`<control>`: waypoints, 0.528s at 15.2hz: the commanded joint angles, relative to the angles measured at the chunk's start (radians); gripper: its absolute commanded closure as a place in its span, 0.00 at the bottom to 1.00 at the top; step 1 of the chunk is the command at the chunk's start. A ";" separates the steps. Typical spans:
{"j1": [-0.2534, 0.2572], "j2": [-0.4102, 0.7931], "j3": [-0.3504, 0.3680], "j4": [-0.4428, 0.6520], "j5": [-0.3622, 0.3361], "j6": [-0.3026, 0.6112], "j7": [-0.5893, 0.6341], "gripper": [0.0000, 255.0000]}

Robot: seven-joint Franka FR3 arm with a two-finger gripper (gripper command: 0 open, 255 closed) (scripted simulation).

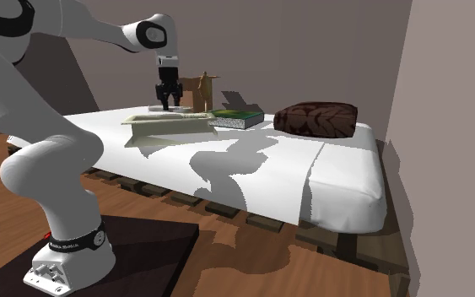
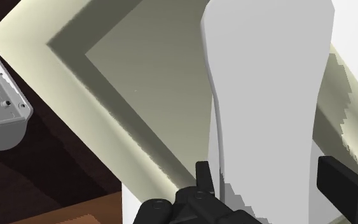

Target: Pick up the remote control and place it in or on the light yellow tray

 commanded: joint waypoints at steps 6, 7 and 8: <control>0.007 -0.010 0.007 -0.041 0.012 0.034 -0.006 1.00; 0.007 -0.010 0.007 -0.041 0.012 0.034 -0.006 1.00; 0.007 -0.010 0.007 -0.041 0.012 0.034 -0.006 1.00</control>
